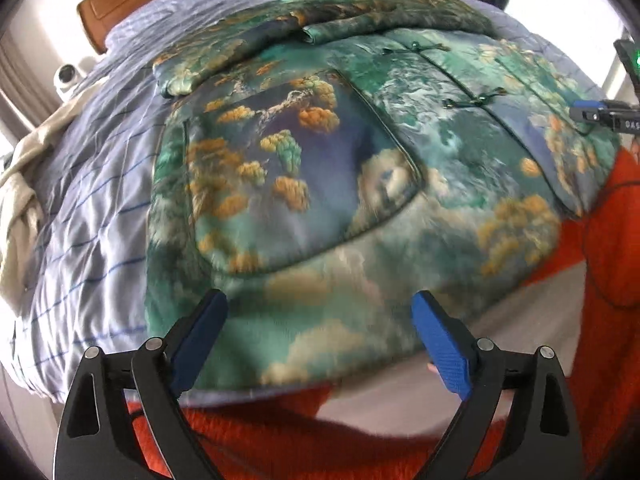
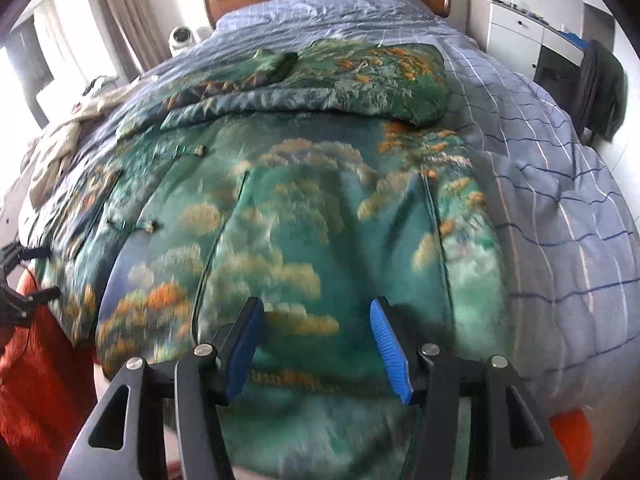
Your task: Fold large clothes
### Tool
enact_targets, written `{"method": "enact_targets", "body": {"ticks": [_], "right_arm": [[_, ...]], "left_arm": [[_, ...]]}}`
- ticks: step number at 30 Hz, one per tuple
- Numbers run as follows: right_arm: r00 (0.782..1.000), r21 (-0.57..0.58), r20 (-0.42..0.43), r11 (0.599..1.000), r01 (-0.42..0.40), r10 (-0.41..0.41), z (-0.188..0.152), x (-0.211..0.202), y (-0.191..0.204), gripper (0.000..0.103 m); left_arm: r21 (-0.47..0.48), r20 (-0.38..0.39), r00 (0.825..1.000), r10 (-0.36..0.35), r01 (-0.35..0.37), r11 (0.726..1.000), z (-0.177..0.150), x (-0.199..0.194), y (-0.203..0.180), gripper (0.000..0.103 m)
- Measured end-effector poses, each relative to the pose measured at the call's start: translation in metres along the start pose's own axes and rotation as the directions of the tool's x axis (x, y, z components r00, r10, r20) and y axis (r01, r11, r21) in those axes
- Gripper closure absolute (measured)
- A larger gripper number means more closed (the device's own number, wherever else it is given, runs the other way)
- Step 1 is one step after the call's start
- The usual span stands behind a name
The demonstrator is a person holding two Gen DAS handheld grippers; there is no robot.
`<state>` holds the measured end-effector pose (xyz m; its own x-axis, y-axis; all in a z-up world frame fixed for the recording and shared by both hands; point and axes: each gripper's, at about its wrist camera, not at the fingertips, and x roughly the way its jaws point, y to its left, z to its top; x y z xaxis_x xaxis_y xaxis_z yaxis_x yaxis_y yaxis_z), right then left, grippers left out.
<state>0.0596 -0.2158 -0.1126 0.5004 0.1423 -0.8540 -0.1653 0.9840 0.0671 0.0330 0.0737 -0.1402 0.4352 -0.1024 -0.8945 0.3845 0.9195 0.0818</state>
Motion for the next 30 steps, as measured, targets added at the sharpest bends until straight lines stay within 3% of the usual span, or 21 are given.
{"method": "enact_targets", "body": {"ticks": [2, 6, 8, 11, 14, 17, 19, 21, 23, 27, 29, 30], "right_arm": [[1.0, -0.007, -0.021, 1.0, 0.007, -0.007, -0.007, -0.007, -0.002, 0.046], [0.999, -0.005, -0.028, 1.0, 0.023, -0.023, -0.02, -0.032, -0.01, 0.046], [0.999, 0.033, -0.004, 0.999, 0.04, -0.04, -0.023, -0.046, -0.022, 0.046], [0.999, 0.142, 0.02, 0.989, 0.037, -0.04, -0.025, -0.06, -0.06, 0.034], [1.0, 0.24, -0.001, 0.971, -0.009, 0.01, -0.027, -0.057, -0.095, 0.034], [0.99, 0.275, -0.04, 0.954, -0.118, 0.134, -0.026, -0.038, -0.11, 0.034], [0.967, 0.282, -0.077, 0.936, -0.212, 0.243, -0.028, -0.021, -0.108, 0.034], [0.957, 0.265, -0.117, 0.937, -0.228, 0.266, -0.029, -0.009, -0.1, 0.033], [0.951, 0.256, -0.113, 0.933, -0.253, 0.289, -0.027, -0.008, -0.095, 0.034], [0.892, 0.355, -0.012, 0.836, -0.419, 0.452, -0.021, -0.016, -0.103, 0.036], [0.911, 0.341, -0.068, 0.868, -0.362, 0.406, -0.018, -0.01, -0.099, 0.036], [0.925, 0.318, -0.114, 0.895, -0.313, 0.364, -0.017, -0.003, -0.095, 0.045]], "left_arm": [[-0.034, 0.012, 1.0, -0.021, 0.021, 0.999, -0.003, -0.013, 0.01, 0.009], [-0.21, 0.091, 0.995, -0.029, 0.047, 0.977, -0.002, -0.04, 0.053, 0.008], [-0.351, 0.113, 0.993, -0.022, 0.06, 0.934, -0.007, -0.038, 0.087, 0.003], [-0.456, 0.073, 0.996, -0.058, 0.085, 0.886, -0.016, -0.015, 0.116, 0.004], [-0.443, 0.068, 0.985, -0.16, 0.174, 0.88, -0.017, 0.007, 0.113, 0.004], [-0.398, 0.032, 0.972, -0.232, 0.225, 0.889, -0.012, 0.026, 0.096, 0.004], [-0.349, 0.016, 0.971, -0.238, 0.229, 0.909, -0.006, 0.032, 0.084, 0.004], [-0.313, 0.001, 0.975, -0.223, 0.212, 0.926, -0.003, 0.032, 0.074, 0.004], [-0.298, -0.012, 0.978, -0.209, 0.196, 0.934, -0.003, 0.031, 0.071, 0.012], [-0.358, -0.035, 0.979, -0.202, 0.177, 0.917, -0.004, 0.028, 0.084, 0.058], [-0.396, -0.034, 0.975, -0.219, 0.188, 0.899, -0.004, 0.027, 0.091, 0.073], [-0.413, -0.03, 0.973, -0.228, 0.196, 0.89, -0.004, 0.025, 0.093, 0.084]]}}
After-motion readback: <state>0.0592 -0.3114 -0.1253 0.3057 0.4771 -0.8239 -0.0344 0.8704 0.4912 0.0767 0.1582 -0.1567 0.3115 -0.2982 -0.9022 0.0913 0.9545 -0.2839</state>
